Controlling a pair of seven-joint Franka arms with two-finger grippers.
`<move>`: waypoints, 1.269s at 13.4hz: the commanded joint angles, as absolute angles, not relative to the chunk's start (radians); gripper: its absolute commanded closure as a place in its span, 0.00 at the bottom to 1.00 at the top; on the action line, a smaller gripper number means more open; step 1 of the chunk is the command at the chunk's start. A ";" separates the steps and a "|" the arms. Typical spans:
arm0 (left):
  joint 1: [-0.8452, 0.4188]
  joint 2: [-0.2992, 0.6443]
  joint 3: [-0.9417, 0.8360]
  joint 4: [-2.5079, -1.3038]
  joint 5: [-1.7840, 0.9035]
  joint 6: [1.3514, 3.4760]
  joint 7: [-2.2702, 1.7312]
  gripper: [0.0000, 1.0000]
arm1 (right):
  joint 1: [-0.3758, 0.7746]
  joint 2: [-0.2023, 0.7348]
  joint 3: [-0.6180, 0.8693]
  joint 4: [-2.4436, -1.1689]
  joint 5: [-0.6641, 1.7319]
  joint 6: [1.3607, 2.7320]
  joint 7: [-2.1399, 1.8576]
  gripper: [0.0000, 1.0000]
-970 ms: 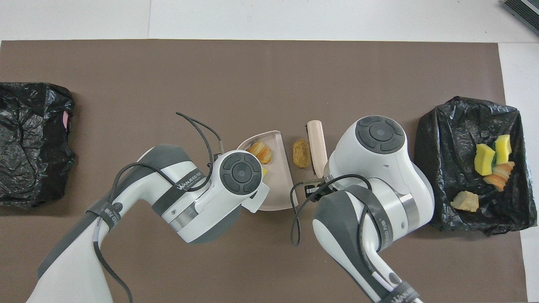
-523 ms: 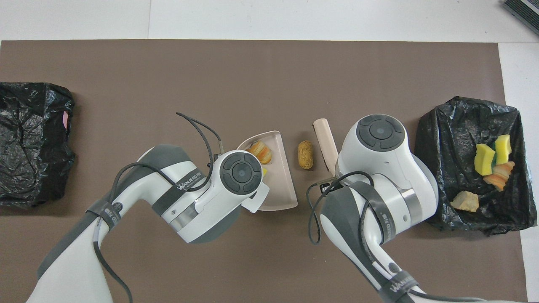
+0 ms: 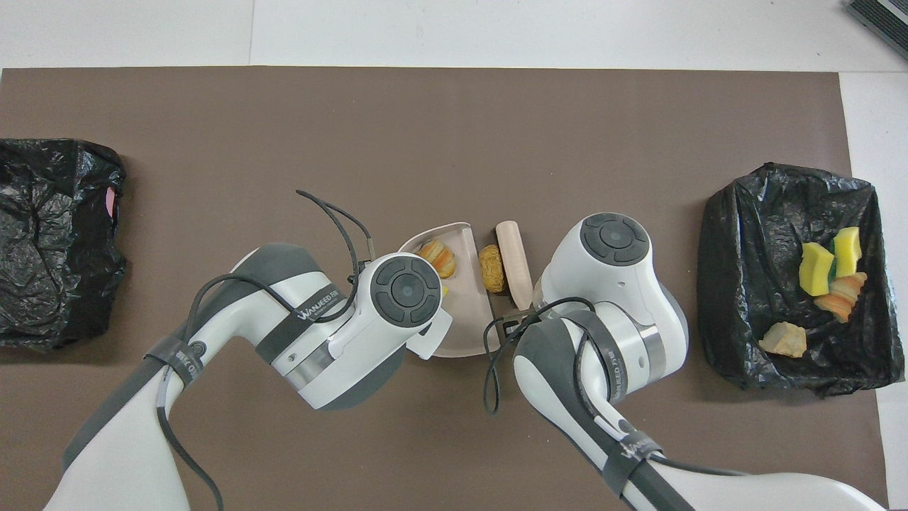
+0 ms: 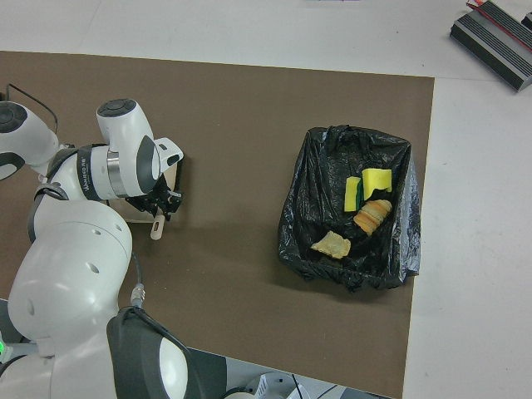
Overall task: Sweep and dump trash in bin
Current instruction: 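Lift the dustpan with the left gripper while the right gripper withdraws the brush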
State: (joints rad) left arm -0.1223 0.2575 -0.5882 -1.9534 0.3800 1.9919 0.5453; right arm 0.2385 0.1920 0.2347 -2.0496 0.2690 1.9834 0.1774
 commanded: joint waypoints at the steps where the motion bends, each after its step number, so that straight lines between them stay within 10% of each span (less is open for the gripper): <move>1: -0.115 0.219 -0.584 -1.990 0.391 1.979 0.555 1.00 | 0.299 0.160 0.238 -2.075 0.441 1.999 0.153 1.00; 17: -0.140 0.161 -0.401 -1.962 0.390 1.994 0.756 1.00 | 0.307 -0.098 0.239 -2.059 0.227 1.717 0.645 1.00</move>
